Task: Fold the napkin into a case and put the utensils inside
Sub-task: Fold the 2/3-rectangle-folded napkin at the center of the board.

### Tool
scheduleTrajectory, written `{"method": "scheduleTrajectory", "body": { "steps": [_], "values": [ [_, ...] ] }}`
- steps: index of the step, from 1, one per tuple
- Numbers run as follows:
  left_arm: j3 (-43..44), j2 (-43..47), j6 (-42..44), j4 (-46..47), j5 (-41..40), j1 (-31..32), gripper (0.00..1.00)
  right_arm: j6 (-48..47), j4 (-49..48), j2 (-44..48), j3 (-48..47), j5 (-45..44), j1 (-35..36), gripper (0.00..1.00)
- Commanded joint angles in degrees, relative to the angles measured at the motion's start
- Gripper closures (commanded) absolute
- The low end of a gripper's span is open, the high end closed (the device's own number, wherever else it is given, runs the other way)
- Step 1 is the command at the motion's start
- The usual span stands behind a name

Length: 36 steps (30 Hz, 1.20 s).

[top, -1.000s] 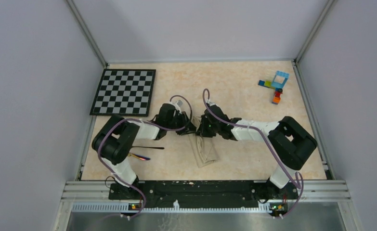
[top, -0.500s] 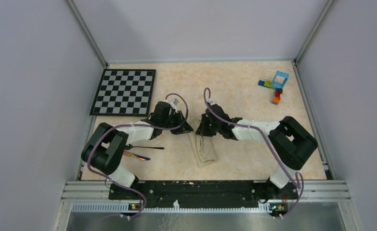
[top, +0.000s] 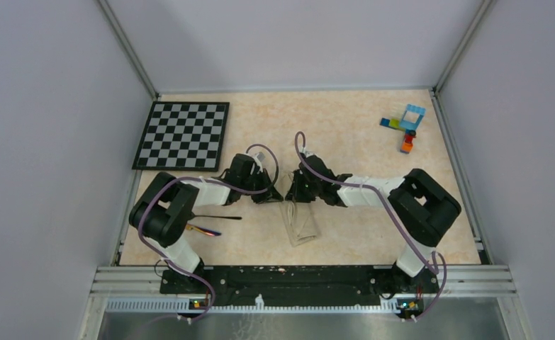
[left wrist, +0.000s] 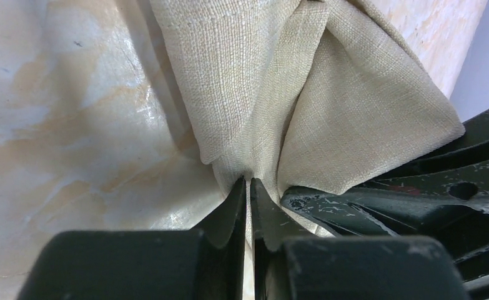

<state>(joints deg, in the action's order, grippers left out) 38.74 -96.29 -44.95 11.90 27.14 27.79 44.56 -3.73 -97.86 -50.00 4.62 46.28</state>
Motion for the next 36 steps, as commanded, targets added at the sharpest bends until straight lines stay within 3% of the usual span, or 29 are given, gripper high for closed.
{"method": "scheduleTrajectory", "body": {
  "steps": [1, 29, 32, 36],
  "values": [
    [-0.36, -0.48, 1.52, 0.38, -1.93, -0.05, 0.91, -0.76, -3.0, -1.45, -2.94, 1.34, 1.0, 1.0],
    [2.64, 0.14, 4.89, -2.74, -2.4, -0.03, 0.94, -5.44, -1.2, -4.92, -3.6, 2.83, 1.97, 1.0],
    [3.21, 1.49, 5.62, -4.34, -2.76, -0.08, 0.85, -5.26, -1.33, -5.05, -3.35, 3.17, 1.76, 1.0],
    [0.92, 10.44, 5.93, -8.39, -6.24, -0.11, 0.57, -3.74, -2.31, -5.06, -2.49, 3.83, 0.87, 1.0]
  ]
}}
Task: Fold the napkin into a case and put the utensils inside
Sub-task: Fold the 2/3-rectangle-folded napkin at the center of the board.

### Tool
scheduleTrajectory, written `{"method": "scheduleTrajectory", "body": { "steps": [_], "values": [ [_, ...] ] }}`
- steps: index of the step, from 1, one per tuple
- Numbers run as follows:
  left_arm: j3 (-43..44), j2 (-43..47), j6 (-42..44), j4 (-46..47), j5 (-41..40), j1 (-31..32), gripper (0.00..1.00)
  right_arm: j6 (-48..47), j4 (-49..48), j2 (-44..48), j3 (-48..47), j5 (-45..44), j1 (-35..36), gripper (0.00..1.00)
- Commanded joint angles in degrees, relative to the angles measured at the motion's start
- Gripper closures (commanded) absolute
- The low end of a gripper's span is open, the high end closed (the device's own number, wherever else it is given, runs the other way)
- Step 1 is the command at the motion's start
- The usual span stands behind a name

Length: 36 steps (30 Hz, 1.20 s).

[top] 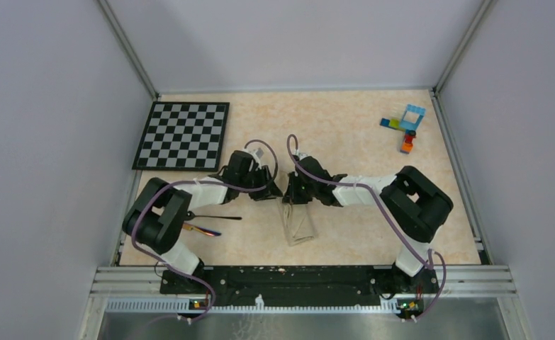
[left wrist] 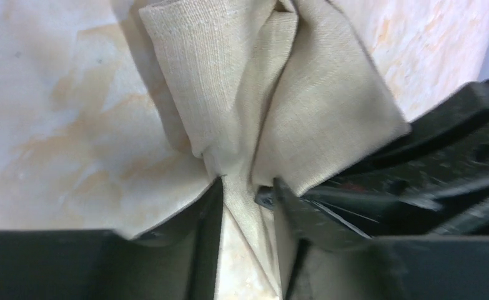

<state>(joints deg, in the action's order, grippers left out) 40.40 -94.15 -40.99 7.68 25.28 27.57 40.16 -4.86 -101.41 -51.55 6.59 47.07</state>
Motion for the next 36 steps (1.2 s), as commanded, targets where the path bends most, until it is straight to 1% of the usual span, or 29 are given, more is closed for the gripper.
{"method": "scheduleTrajectory", "body": {
  "steps": [1, 3, 4, 8, 11, 15, 21, 23, 24, 28, 30, 33, 34, 36],
  "values": [
    [-1.56, 10.68, 2.11, -5.5, -5.07, 0.11, 0.51, 0.78, -1.34, -1.49, -0.92, 2.06, -0.03, 1.0],
    [-4.14, 14.89, 1.35, -6.76, -4.39, 0.1, 0.41, 1.07, -1.38, -1.45, -0.84, 2.08, -0.13, 1.0],
    [-5.81, 16.36, 0.31, -5.85, -2.8, 0.15, 0.38, 1.32, -1.62, -1.41, -0.77, 2.1, -0.18, 1.0],
    [-14.77, 20.89, -5.99, 1.98, 2.91, 0.77, 0.34, 2.77, -3.3, -1.43, 0.06, 2.96, -0.49, 1.0],
    [-17.62, 21.38, -8.87, 6.3, 2.79, 3.03, 0.34, 3.39, -4.19, -1.46, 0.37, 3.35, -0.56, 1.0],
    [-16.67, 18.71, -9.81, 5.97, -0.49, 6.5, 0.38, 3.45, -4.28, -1.62, 0.16, 3.61, -0.57, 1.0],
    [-14.46, 12.67, -10.56, 7.93, -2.82, 9.73, 0.35, 3.52, -4.79, -1.64, 0.06, 3.91, -0.57, 1.0],
    [-13.18, 10.83, -10.73, 6.95, -4.71, 10.7, 0.35, 3.6, -4.97, -1.63, 0.17, 4.09, -0.62, 1.0],
    [-12.51, 9.95, -10.69, 6.15, -5.72, 10.93, 0.37, 3.74, -5.1, -1.61, 0.22, 4.13, -0.58, 1.0],
    [-10.67, 7.91, -10.6, 1.58, -9.99, 11.68, 0.56, 3.87, -5.37, -1.45, 0.35, 4.6, -0.56, 1.0],
    [-10.83, 7.82, -10.67, -0.57, -12.14, 11.83, 0.66, 4.04, -5.49, -1.43, 0.24, 5.13, -0.57, 1.0],
    [-11.82, 7.67, -10.6, -1.15, -13.16, 11.8, 0.77, 4.75, -5.07, -1.14, -0.3, 6.74, -0.57, 1.0],
    [-12.29, 7.73, -10.68, -0.85, -13.22, 11.8, 0.8, 4.79, -4.8, -0.83, -0.71, 7.66, -0.65, 0.98],
    [-12.97, 7.95, -10.84, -0.45, -12.99, 11.81, 0.84, 4.88, -4.23, 0.71, -1.0, 9.21, -1.1, 0.83]
  ]
}}
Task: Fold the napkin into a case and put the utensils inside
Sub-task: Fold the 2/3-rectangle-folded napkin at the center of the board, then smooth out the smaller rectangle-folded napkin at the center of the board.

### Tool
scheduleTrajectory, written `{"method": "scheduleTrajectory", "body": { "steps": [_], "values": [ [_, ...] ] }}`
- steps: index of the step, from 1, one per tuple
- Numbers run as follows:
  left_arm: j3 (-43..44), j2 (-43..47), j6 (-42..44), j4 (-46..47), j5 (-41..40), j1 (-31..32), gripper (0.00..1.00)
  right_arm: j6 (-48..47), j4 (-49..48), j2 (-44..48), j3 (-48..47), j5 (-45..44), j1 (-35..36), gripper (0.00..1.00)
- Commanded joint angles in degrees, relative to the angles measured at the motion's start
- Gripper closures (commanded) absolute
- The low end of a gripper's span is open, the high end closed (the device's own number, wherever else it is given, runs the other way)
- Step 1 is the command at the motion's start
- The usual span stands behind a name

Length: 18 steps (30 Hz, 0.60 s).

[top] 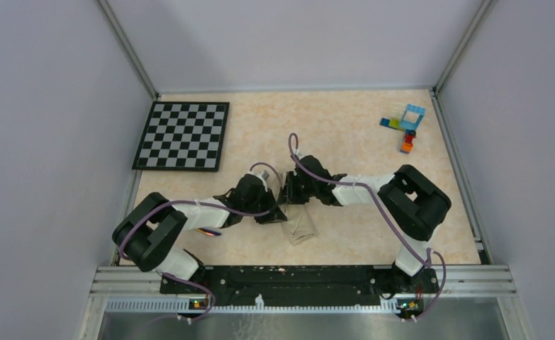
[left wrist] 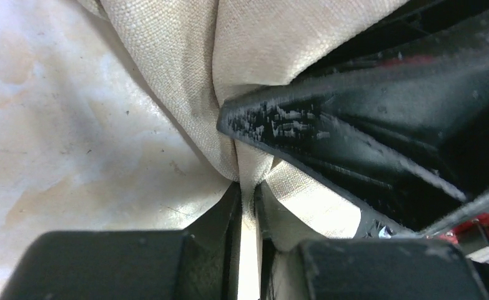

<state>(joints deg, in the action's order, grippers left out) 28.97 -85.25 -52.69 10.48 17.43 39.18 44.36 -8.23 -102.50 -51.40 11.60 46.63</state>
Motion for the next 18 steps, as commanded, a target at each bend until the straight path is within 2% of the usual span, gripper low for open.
{"method": "scheduleTrajectory", "body": {
  "steps": [1, 6, 9, 18],
  "values": [
    [-1.86, -0.72, 0.77, -3.15, -5.14, 0.2, 0.85, 0.79, -0.61, 2.97, -1.05, 4.67, -1.27, 0.76],
    [-2.78, 0.72, 1.04, -2.93, -5.04, 0.22, 0.87, -0.01, 0.49, 8.17, 0.23, 9.08, -5.45, 0.51],
    [-2.84, 1.37, 1.39, -3.07, -5.04, 0.26, 0.87, -2.53, 0.6, 9.52, 0.51, 9.75, -7.48, 0.4],
    [-2.52, 1.67, 1.77, -3.7, -5.0, 0.22, 0.89, -7.16, 1.83, 6.79, -3.11, 7.5, -10.05, 0.3]
  ]
}}
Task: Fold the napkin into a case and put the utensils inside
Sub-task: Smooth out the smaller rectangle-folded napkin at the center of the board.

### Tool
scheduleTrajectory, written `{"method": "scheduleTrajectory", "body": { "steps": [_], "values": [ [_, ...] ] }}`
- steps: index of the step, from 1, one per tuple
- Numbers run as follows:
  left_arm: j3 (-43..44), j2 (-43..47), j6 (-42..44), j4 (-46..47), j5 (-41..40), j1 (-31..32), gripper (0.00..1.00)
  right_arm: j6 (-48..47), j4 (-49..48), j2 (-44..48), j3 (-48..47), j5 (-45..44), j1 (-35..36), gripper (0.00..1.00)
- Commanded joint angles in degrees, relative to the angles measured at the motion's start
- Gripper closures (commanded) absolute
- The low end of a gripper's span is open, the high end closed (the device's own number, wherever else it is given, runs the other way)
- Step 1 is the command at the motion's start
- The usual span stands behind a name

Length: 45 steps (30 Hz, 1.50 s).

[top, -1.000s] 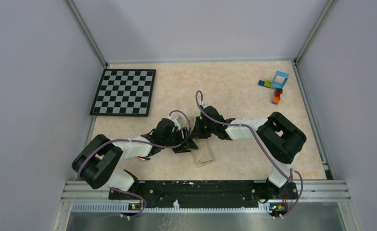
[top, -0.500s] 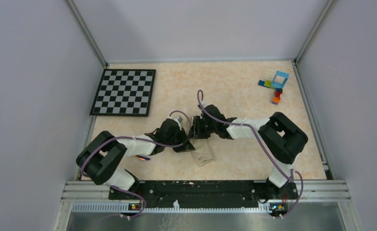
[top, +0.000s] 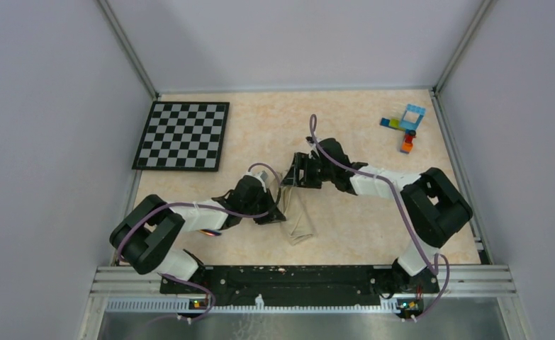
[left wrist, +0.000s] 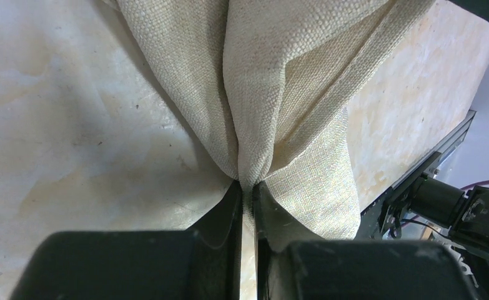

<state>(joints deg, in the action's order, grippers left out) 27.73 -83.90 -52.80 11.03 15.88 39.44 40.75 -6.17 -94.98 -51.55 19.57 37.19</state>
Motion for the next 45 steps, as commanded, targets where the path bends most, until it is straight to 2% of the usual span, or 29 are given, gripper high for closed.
{"method": "scheduleTrajectory", "body": {
  "steps": [1, 6, 10, 14, 18, 20, 22, 24, 29, 33, 36, 40, 45],
  "values": [
    [-1.27, 0.39, 1.9, -4.26, -3.48, -0.05, 0.89, -4.1, -0.48, -0.73, -2.88, -0.86, -0.63, 0.29],
    [-1.12, 0.57, 1.98, -4.26, -3.57, 0.02, 0.89, -8.27, -3.02, -2.45, -3.5, 1.36, -0.63, 0.27],
    [-1.45, 1.43, 2.49, -3.45, -3.53, -0.04, 0.88, -7.29, -6.64, -3.48, -3.74, 3.56, 0.49, 0.28],
    [-2.51, 3.74, 2.96, -2.22, -3.76, -0.05, 0.81, -2.26, -10.84, -6.95, -5.0, 6.81, 1.79, 0.39],
    [-3.14, 7.32, 4.13, -3.93, -4.47, -0.79, 0.7, -2.1, -11.64, -8.57, -5.62, 6.72, 3.11, 0.49],
    [-3.96, 9.73, 4.68, -4.43, -2.67, -2.36, 0.65, -3.66, -10.78, -9.9, -6.66, 7.03, 3.14, 0.53],
    [-4.47, 12.76, 5.25, -6.1, -1.72, -4.53, 0.58, -6.42, -7.66, -11.18, -8.63, 7.21, 3.24, 0.62],
    [-4.54, 15.75, 5.97, -8.42, -0.75, -7.39, 0.54, -9.66, -4.34, -12.07, -10.98, 6.94, 3.85, 0.64],
    [-1.9, 18.82, 7.61, -12.48, 1.85, -14.57, 0.58, -17.41, 5.88, -16.57, -18.7, 6.66, 6.09, 0.65],
    [0.66, 14.17, 8.36, -9.41, 8.7, -21.34, 0.59, -19.39, 9.67, -18.37, -19.65, 8.47, 6.11, 0.78],
    [3.19, 8.91, 8.98, -6.68, 14.4, -24.37, 0.6, -20.01, 7.82, -16.84, -16.56, 11.23, 6.13, 0.79],
    [5.05, 4.39, 7.83, -1.51, 18.03, -24.87, 0.6, -21.08, 6.69, -15.48, -14.69, 15.0, 6.14, 0.68],
    [7.39, 1.03, 8.69, 1.59, 20.49, -24.85, 0.58, -19.64, 3.08, -15.89, -13.36, 17.19, 6.13, 0.67]
  ]
}}
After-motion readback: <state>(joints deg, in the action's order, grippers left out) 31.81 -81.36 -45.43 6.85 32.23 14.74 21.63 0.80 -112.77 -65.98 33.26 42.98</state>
